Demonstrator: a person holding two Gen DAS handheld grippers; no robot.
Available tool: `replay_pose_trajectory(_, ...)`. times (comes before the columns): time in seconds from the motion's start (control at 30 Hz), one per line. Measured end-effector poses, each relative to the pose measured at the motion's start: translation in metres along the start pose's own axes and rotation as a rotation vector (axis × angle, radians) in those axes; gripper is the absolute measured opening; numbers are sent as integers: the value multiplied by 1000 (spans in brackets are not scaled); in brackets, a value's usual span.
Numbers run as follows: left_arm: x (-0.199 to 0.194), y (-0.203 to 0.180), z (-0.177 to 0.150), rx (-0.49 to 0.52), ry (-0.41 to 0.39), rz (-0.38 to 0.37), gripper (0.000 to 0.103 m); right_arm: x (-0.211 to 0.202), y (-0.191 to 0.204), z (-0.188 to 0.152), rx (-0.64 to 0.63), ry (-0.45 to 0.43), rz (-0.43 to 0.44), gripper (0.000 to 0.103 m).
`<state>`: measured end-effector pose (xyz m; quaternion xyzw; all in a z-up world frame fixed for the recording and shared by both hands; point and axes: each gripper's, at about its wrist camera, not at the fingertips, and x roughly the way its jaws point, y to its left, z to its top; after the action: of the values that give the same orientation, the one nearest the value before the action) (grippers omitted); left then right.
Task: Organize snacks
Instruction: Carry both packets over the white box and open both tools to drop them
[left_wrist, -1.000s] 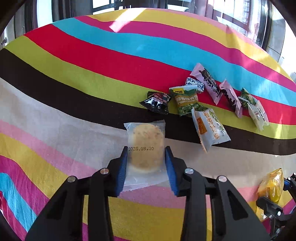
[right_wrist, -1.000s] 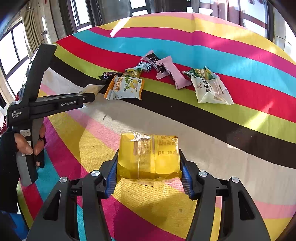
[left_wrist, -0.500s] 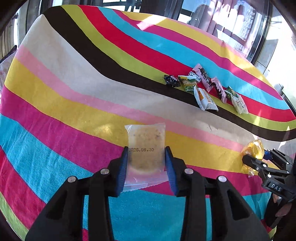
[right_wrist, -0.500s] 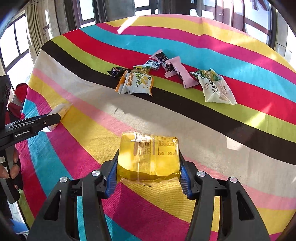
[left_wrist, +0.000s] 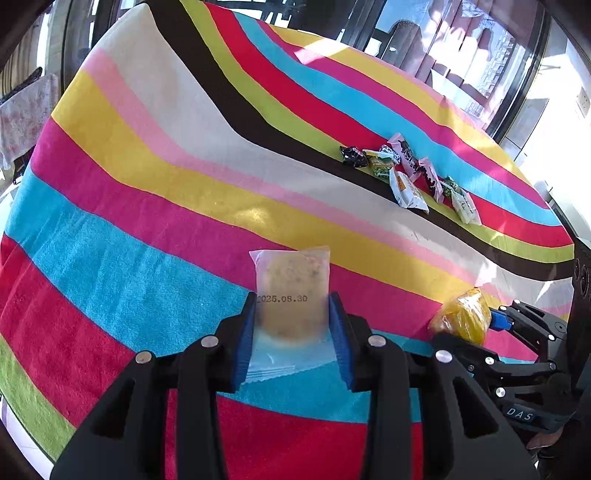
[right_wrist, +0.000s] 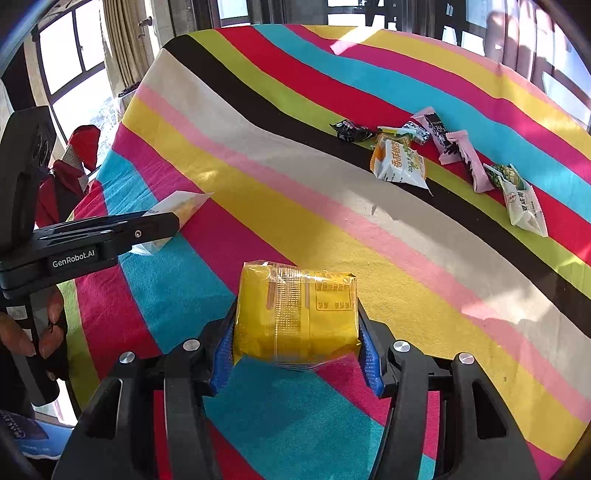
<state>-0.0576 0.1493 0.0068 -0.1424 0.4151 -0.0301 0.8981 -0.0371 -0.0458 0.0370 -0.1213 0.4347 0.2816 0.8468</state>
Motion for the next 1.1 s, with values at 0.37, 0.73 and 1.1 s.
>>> replay_pose_trajectory(0.37,-33,40,-17,-84,-35,-11,37,13,64,12,-123,25,84,54)
replay_pose_trajectory(0.73,-68,78,-36,-123,-70,46,37,23,125,20,-241,38,169,54)
replay_pose_trajectory(1.1,-104,111,-62,-160,-70,101,37,21,180,13,-334,49,255,54)
